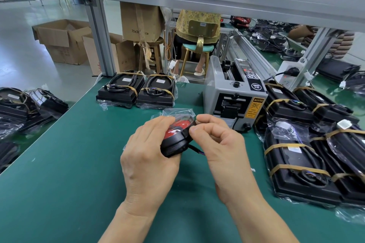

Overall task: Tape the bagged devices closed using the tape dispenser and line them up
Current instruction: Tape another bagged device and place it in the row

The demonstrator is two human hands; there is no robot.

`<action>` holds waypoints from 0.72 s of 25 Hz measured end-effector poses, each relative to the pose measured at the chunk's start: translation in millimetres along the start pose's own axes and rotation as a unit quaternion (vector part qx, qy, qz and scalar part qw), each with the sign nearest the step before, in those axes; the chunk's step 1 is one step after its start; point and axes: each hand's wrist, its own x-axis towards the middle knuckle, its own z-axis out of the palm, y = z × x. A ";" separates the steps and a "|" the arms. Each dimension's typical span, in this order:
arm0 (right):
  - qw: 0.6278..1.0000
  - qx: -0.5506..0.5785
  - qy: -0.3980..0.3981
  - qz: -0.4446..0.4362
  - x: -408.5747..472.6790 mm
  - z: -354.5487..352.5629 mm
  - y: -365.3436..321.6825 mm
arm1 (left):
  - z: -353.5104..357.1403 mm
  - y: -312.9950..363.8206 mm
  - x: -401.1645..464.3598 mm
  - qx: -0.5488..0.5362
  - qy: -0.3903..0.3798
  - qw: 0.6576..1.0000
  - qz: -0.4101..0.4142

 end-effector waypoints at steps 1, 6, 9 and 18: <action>1.000 0.027 -0.007 0.015 -0.1 -0.7 -1.3 | -0.2 0.3 -0.1 0.000 0.002 1.000 0.000; 0.998 0.045 -0.020 0.035 -2.9 0.4 -2.2 | 0.3 -0.1 -1.0 0.000 0.005 1.000 0.002; 1.000 0.023 -0.012 0.017 -3.9 1.6 -1.6 | 1.2 0.0 -0.8 0.001 0.008 1.000 0.004; 0.998 -0.042 0.020 -0.030 -4.3 4.7 3.5 | 0.7 1.6 -0.1 -0.003 0.012 1.000 0.012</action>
